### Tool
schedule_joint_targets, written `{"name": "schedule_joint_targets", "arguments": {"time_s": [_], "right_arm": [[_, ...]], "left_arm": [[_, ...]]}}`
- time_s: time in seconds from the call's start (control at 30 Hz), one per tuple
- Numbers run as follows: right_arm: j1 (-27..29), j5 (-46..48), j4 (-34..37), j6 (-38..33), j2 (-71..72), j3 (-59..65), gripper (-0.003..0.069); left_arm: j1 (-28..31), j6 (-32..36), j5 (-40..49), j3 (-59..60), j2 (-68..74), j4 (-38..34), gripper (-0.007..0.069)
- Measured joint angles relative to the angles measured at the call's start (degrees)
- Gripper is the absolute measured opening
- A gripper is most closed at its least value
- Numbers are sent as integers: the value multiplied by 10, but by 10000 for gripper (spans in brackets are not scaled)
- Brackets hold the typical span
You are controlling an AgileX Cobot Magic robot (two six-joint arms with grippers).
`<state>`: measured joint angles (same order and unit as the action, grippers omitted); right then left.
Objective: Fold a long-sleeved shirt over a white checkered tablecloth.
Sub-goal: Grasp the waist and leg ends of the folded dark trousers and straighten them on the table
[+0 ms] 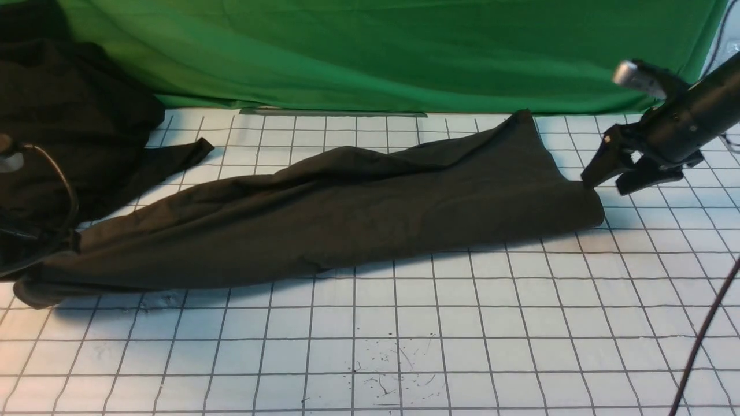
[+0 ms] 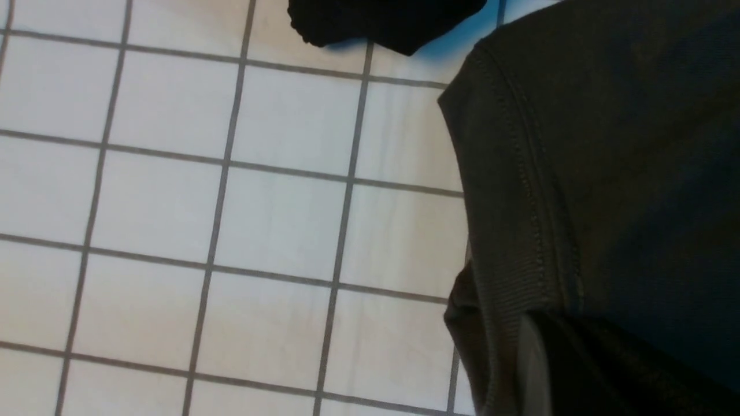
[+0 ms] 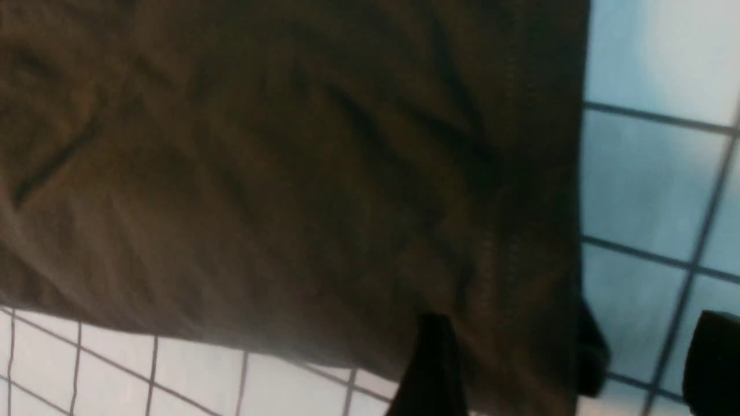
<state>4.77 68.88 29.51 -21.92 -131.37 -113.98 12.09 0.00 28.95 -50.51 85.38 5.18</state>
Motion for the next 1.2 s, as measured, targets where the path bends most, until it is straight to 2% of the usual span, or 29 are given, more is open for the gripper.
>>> {"name": "schedule_joint_targets", "arguments": {"time_s": [0.17, 0.23, 0.3, 0.33, 0.37, 0.43, 0.47, 0.5, 0.6, 0.67, 0.8, 0.93, 1.1, 1.2], "right_arm": [[-20, 6, -2, -1, -12, -5, 526], [-31, 6, -3, -3, -20, -6, 468], [-37, 6, -4, -8, -24, -6, 360], [-39, 6, -6, -12, -26, -6, 276], [-40, 6, -7, -14, -26, -6, 240], [-42, 6, -20, -1, -26, -6, 69], [-42, 6, -23, 1, -26, -6, 69], [-43, 6, -52, 17, -19, -2, 33], [-44, 4, -125, 44, 26, 53, 23], [-41, 4, -143, 49, 69, 110, 23], [-22, -9, -151, 57, 169, 247, 22], [-5, -39, -163, 63, 269, 394, 22], [3, -95, -171, 82, 336, 522, 24], [5, -113, -174, 87, 344, 555, 36]], "left_arm": [[0, 0, 0, 0, 0, -2, 21], [0, 0, 0, 0, 0, -4, 21], [0, 0, 0, 0, 0, -4, 21], [0, 0, 2, 0, 0, -4, 21], [0, 0, 2, 1, 0, -4, 21], [0, 0, 7, 1, 0, -6, 21], [0, 0, 8, 1, 0, -6, 21], [0, 0, 12, 1, -1, -7, 21], [0, 0, 21, 1, -4, -20, 21], [0, 0, 26, 1, -11, -30, 21], [0, 0, 43, 1, -36, -45, 21], [0, 18, 117, 6, -59, -71, 21], [0, 19, 149, 41, -77, -86, 21], [0, 22, 162, 56, -79, -87, 21]]}}
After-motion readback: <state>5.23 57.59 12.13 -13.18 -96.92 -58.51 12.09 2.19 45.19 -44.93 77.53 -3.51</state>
